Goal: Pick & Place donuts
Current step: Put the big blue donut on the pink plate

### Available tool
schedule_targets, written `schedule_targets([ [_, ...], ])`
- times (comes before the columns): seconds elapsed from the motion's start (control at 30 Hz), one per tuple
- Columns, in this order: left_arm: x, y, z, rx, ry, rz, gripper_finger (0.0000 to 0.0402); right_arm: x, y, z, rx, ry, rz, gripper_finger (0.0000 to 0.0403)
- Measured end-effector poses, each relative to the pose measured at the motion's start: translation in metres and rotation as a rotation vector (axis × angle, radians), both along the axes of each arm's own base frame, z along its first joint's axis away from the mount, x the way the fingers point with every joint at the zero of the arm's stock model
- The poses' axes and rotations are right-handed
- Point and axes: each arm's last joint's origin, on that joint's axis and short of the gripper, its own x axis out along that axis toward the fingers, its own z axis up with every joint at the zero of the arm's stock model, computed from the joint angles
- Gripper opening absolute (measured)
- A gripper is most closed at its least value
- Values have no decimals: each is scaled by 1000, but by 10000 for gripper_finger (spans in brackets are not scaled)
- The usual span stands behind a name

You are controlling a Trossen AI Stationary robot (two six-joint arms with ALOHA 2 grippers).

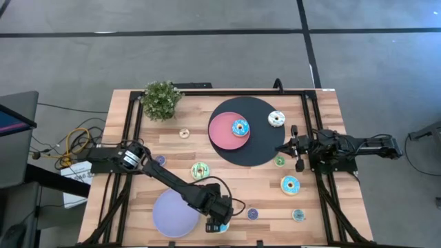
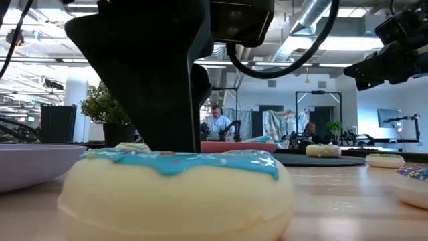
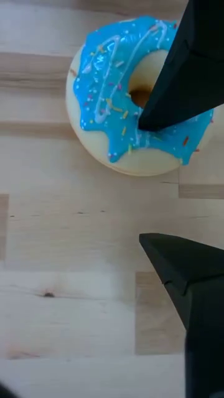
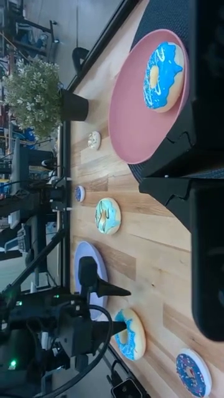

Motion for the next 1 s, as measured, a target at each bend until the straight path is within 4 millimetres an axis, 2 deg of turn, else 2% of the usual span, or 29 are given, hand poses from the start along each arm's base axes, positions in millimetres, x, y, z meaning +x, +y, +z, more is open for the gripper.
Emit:
schedule_targets([
  [0.37, 11, 6, 26, 48, -15, 5, 281, 0, 0, 0, 0, 0, 0, 0],
  [0.73, -1, -13, 17, 39, -23, -23, 282, 0, 0, 0, 0, 1, 0, 0],
  [1.0, 2, -11, 14, 96, -94, -19, 282, 0, 0, 0, 0, 1, 0, 0],
])
